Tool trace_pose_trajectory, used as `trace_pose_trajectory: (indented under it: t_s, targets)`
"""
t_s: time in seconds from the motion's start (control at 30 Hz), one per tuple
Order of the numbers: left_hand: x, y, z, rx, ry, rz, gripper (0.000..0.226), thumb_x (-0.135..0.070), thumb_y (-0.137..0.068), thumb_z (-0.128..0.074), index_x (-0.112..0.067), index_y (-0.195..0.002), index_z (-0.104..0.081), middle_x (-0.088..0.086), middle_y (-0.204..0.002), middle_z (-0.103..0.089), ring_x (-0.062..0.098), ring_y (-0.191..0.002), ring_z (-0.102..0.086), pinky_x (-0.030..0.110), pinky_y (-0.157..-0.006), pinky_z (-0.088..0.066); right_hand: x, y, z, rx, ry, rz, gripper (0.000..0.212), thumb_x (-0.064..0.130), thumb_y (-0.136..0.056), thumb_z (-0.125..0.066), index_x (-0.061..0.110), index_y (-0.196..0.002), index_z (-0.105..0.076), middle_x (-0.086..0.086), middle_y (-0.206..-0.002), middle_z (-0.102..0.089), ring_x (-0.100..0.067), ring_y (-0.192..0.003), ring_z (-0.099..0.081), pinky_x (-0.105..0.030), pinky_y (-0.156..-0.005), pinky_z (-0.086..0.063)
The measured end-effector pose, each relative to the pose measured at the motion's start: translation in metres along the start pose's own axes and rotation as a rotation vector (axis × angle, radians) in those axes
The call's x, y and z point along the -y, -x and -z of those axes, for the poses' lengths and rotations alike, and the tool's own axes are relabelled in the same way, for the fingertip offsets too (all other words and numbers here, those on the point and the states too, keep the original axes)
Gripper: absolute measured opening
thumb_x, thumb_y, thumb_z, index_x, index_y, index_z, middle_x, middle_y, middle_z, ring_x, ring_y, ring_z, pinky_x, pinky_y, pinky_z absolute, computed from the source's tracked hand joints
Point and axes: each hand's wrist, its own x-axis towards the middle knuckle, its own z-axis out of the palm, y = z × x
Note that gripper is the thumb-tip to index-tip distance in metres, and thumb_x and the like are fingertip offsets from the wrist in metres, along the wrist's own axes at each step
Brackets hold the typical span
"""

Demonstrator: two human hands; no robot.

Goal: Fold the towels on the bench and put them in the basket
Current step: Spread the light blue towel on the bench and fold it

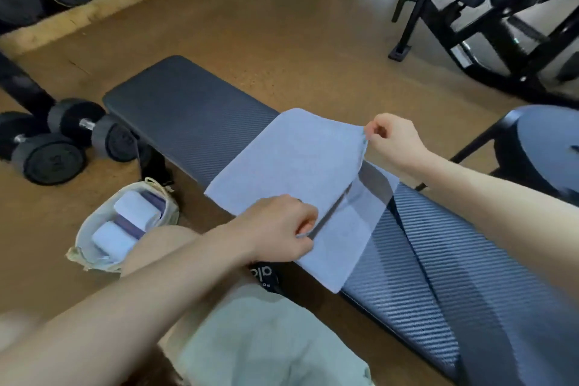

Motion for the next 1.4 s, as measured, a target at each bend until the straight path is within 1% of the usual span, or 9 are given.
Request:
trace_pose_trajectory:
  t_s: [0.23, 0.47, 0.63, 0.73, 0.87, 1.03, 1.2, 1.3, 1.4]
  targets:
    - [-0.017, -0.005, -0.064, 0.109, -0.185, -0.014, 0.013, -0.027, -0.086, -0.053, -0.021, -0.084, -0.041, 0.004, -0.091, -0.054, 0.033, -0.087, -0.056, 0.036, -0.066, -0.039, -0.049, 0.054, -0.022, 0.048, 0.034, -0.019, 0.019, -0.006, -0.081, -0.05, 0.006, -0.085, -0.064, -0.009, -0.105, -0.066, -0.027, -0.099, -0.06, -0.036, -0.086, -0.047]
    - [0.006, 0.001, -0.046, 0.078, 0.043, 0.155, 0.03, -0.056, -0.093, -0.052, -0.027, -0.091, -0.05, -0.009, -0.087, -0.058, 0.015, -0.083, -0.055, 0.035, -0.071, -0.044, -0.036, 0.035, -0.014, 0.045, 0.101, -0.032, 0.019, -0.006, -0.082, -0.051, 0.011, -0.079, -0.058, -0.005, -0.105, -0.054, -0.026, -0.095, -0.054, -0.038, -0.079, -0.045]
    - [0.08, -0.004, -0.007, -0.271, 0.031, 0.551, 0.025, -0.036, -0.094, -0.054, -0.021, -0.111, -0.044, 0.003, -0.11, -0.05, 0.029, -0.102, -0.054, 0.042, -0.081, -0.046, 0.003, -0.011, -0.025, 0.133, -0.025, -0.106, 0.033, 0.013, -0.093, -0.05, 0.017, -0.125, -0.056, -0.006, -0.127, -0.061, -0.028, -0.115, -0.056, -0.038, -0.091, -0.048]
    - [0.119, -0.002, 0.008, -0.265, 0.091, 0.79, 0.037, -0.033, -0.094, -0.056, -0.015, -0.123, -0.04, 0.012, -0.124, -0.044, 0.037, -0.115, -0.049, 0.049, -0.093, -0.046, 0.029, -0.045, -0.041, 0.257, -0.142, -0.187, 0.059, 0.029, -0.094, -0.058, 0.027, -0.15, -0.038, -0.006, -0.143, -0.052, -0.026, -0.122, -0.055, -0.032, -0.09, -0.046]
    - [0.145, -0.003, 0.02, -0.199, 0.286, 0.866, 0.034, -0.037, -0.092, -0.058, -0.011, -0.111, -0.046, 0.009, -0.109, -0.057, 0.029, -0.097, -0.057, 0.039, -0.075, -0.047, 0.053, -0.087, -0.067, 0.287, -0.213, -0.285, 0.072, 0.028, -0.095, -0.058, 0.026, -0.158, -0.024, -0.008, -0.138, -0.054, -0.019, -0.091, -0.063, -0.03, -0.08, -0.047]
    - [0.156, -0.009, 0.021, -0.139, 0.367, 0.815, 0.017, -0.03, -0.087, -0.061, -0.013, -0.081, -0.058, 0.006, -0.087, -0.069, 0.019, -0.072, -0.057, 0.03, -0.062, -0.041, 0.062, -0.121, -0.09, 0.346, -0.258, -0.411, 0.076, 0.023, -0.093, -0.057, 0.019, -0.16, -0.021, -0.011, -0.152, -0.042, -0.031, -0.132, -0.047, -0.037, -0.102, -0.043]
    - [0.178, -0.011, 0.025, -0.152, 0.443, 0.773, 0.023, -0.032, -0.083, -0.063, -0.014, -0.07, -0.058, 0.008, -0.083, -0.073, 0.018, -0.067, -0.061, 0.028, -0.059, -0.043, 0.065, -0.144, -0.108, 0.366, -0.25, -0.498, 0.058, 0.018, -0.08, -0.067, 0.012, -0.136, -0.051, -0.008, -0.124, -0.057, -0.026, -0.105, -0.056, -0.037, -0.086, -0.051]
    - [0.199, -0.014, 0.04, -0.244, 0.388, 0.762, 0.024, -0.032, -0.087, -0.06, -0.009, -0.08, -0.062, 0.003, -0.081, -0.069, 0.019, -0.071, -0.06, 0.032, -0.061, -0.046, 0.072, -0.16, -0.115, 0.246, -0.283, -0.442, 0.041, 0.012, -0.079, -0.069, 0.014, -0.119, -0.059, -0.005, -0.118, -0.06, -0.023, -0.107, -0.056, -0.03, -0.081, -0.045]
    - [0.224, -0.017, 0.049, -0.396, 0.25, 0.772, 0.011, -0.026, -0.089, -0.055, -0.015, -0.086, -0.057, 0.004, -0.092, -0.059, 0.025, -0.084, -0.057, 0.04, -0.068, -0.047, 0.086, -0.174, -0.123, 0.157, -0.294, -0.368, 0.045, 0.008, -0.085, -0.07, 0.011, -0.128, -0.056, -0.005, -0.113, -0.061, -0.022, -0.106, -0.058, -0.029, -0.085, -0.045]
